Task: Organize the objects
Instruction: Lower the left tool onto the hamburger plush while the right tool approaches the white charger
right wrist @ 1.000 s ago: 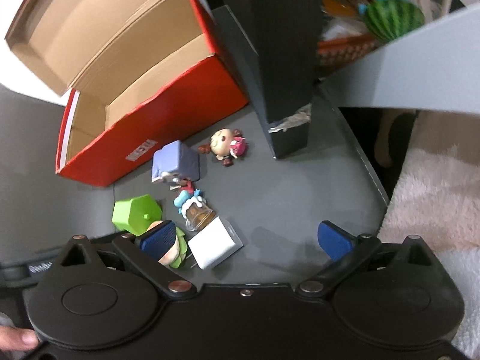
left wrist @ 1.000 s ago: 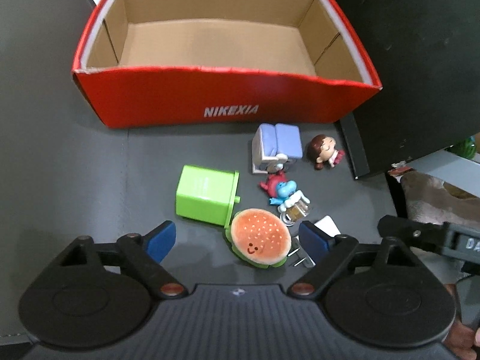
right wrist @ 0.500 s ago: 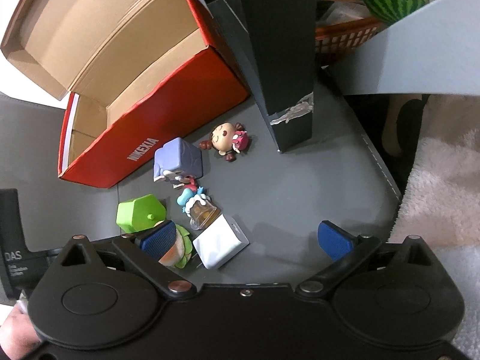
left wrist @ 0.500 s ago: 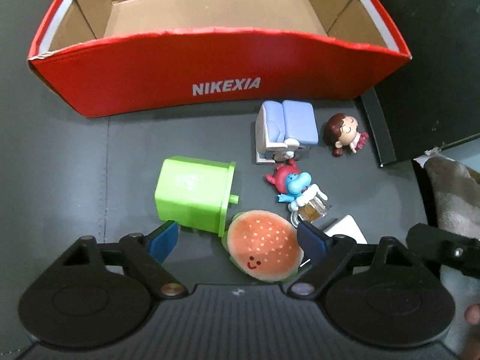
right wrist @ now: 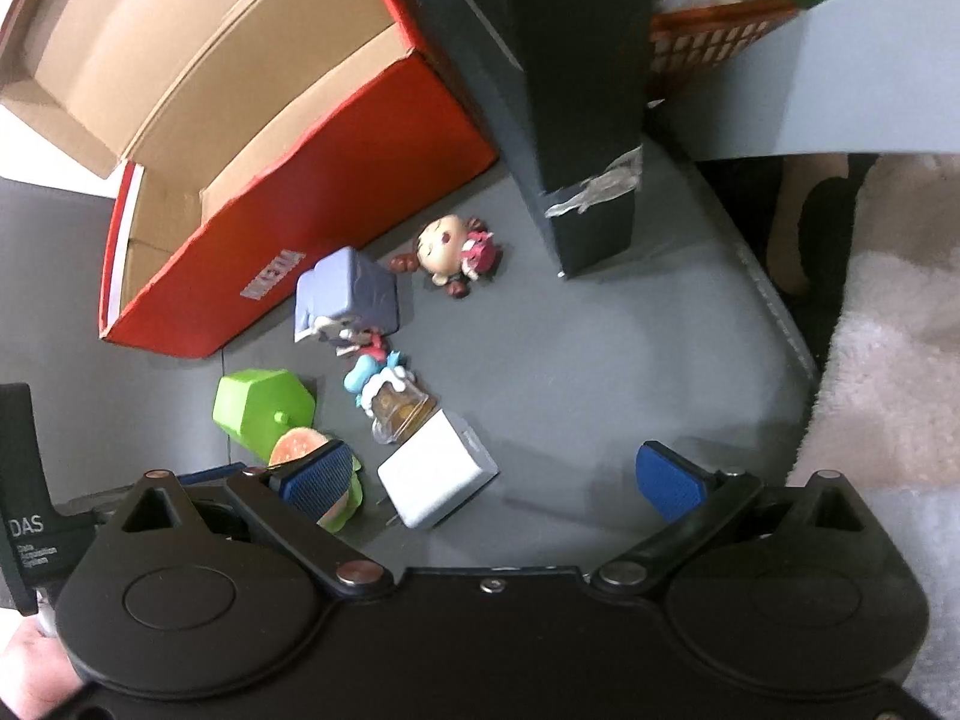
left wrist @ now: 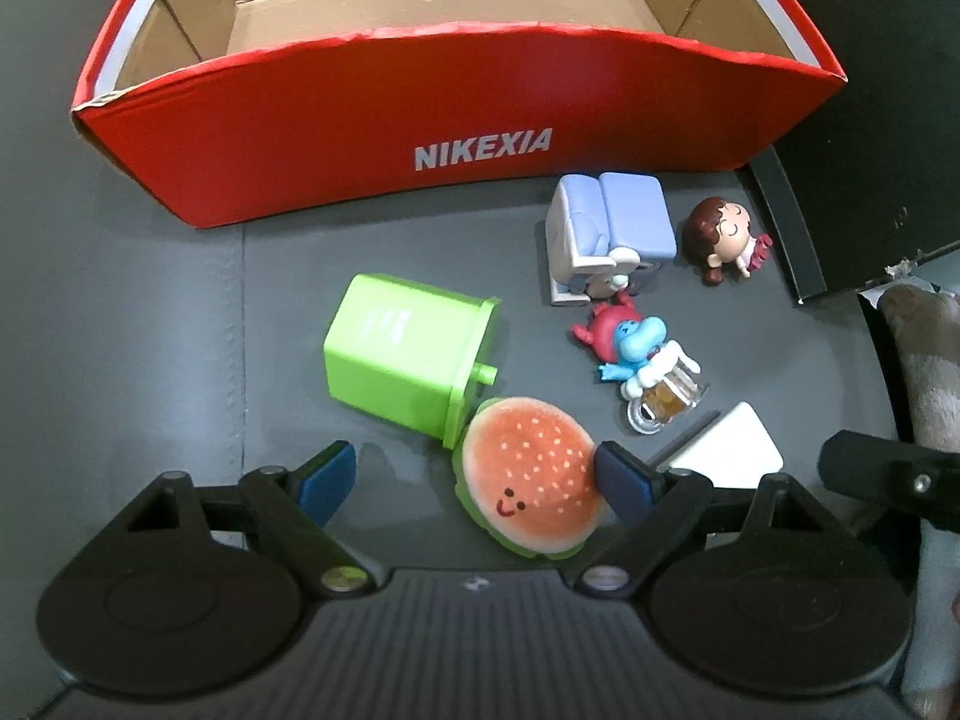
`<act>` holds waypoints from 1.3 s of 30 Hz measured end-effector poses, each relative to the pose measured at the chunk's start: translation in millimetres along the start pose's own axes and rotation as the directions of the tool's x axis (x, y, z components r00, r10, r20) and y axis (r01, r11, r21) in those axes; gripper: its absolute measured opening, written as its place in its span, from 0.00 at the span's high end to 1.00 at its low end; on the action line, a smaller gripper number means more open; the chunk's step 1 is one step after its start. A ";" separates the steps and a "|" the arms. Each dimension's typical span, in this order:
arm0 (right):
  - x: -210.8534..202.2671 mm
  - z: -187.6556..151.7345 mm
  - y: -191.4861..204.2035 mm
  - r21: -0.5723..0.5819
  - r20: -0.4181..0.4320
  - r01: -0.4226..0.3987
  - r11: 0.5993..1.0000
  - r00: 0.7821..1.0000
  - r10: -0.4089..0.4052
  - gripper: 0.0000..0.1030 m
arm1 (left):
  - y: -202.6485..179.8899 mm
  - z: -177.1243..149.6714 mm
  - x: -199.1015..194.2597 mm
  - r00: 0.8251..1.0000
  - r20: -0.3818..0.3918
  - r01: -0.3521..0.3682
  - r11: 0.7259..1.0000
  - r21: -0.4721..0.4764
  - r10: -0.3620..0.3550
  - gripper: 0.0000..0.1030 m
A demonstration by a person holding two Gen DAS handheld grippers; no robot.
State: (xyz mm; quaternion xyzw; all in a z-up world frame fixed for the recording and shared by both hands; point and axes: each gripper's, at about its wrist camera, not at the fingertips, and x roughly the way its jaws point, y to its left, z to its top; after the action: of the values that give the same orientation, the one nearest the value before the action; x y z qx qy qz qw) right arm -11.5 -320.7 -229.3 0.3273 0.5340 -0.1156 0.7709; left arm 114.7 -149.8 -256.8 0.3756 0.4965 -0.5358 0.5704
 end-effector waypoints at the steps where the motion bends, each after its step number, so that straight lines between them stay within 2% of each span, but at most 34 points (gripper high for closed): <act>1: 1.1 -0.4 1.8 -0.008 -0.004 -0.002 1.000 1.000 0.001 0.01 | 0.6 -1.5 0.1 1.000 -0.003 0.005 1.000 0.030 -0.005 0.15; 5: 3.0 -2.0 3.8 -0.020 -0.017 -0.001 1.000 1.000 0.001 0.01 | 8.4 -5.8 0.4 1.000 -0.024 0.017 0.995 0.097 -0.015 0.15; 6: 3.8 -2.6 4.8 -0.025 -0.018 0.002 1.000 1.000 -0.003 0.01 | 11.3 -6.5 0.0 0.998 -0.042 0.044 0.977 0.210 -0.036 0.15; 13: 5.7 -5.9 11.4 -0.061 -0.034 0.007 0.998 0.999 -0.009 0.01 | 33.4 -10.7 -7.1 0.999 -0.022 0.048 0.981 0.188 -0.045 0.15; 17: 4.4 -11.5 21.3 -0.134 -0.025 0.032 0.990 0.999 -0.036 0.01 | 45.5 -9.3 -13.4 0.996 -0.015 0.086 0.982 0.169 -0.085 0.15; 21: -0.6 -18.2 34.8 -0.220 0.008 0.070 0.973 0.998 -0.070 0.01 | 45.1 0.8 -14.3 0.990 -0.037 0.139 0.975 0.173 -0.135 0.15; 23: 0.1 -19.2 38.6 -0.241 0.017 0.089 0.966 0.996 -0.087 0.01 | 41.0 0.6 -11.9 0.990 -0.047 0.143 0.975 0.171 -0.137 0.15; 25: 1.2 -17.5 37.9 -0.240 0.017 0.097 0.966 0.995 -0.096 0.01 | 37.0 -0.4 -12.1 0.988 -0.081 0.150 0.956 0.251 -0.134 0.15; 27: 2.2 -16.1 33.9 -0.227 0.017 0.103 0.968 0.995 -0.102 0.01 | 31.8 -1.8 -5.3 0.988 -0.093 0.141 0.958 0.251 -0.121 0.15; 28: 2.9 -15.2 32.3 -0.220 0.015 0.106 0.970 0.994 -0.105 0.01 | 29.4 -2.7 -3.2 0.987 -0.106 0.151 0.943 0.297 -0.124 0.15; 32: 6.8 -16.5 31.8 -0.214 0.006 0.109 0.971 0.994 -0.110 0.01 | 19.7 -9.4 3.6 0.991 -0.105 0.117 0.939 0.324 -0.088 0.15; 34: 9.2 -16.7 32.8 -0.221 0.000 0.107 0.970 0.994 -0.109 0.01 | 17.6 -12.1 7.6 0.987 -0.133 0.130 0.920 0.369 -0.086 0.15; 35: 11.2 -17.1 33.6 -0.223 -0.005 0.107 0.969 0.994 -0.111 0.01 | 17.4 -13.3 9.7 0.987 -0.142 0.128 0.920 0.370 -0.080 0.16; 37: 14.8 -18.4 36.5 -0.236 -0.012 0.111 0.965 0.993 -0.118 0.01 | 17.0 -15.6 11.2 0.986 -0.151 0.129 0.882 0.454 -0.066 0.16; 39: 18.3 -20.5 42.0 -0.263 -0.012 0.124 0.957 0.991 -0.132 0.01 | 18.0 -15.7 10.4 0.987 -0.149 0.125 0.867 0.483 -0.059 0.21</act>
State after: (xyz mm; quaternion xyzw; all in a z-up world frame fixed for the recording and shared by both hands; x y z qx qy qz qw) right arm 2.8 -272.8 -234.1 0.1894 0.5760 -0.0890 0.7902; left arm 129.1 -134.6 -272.3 0.5175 0.3974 -0.6455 0.3970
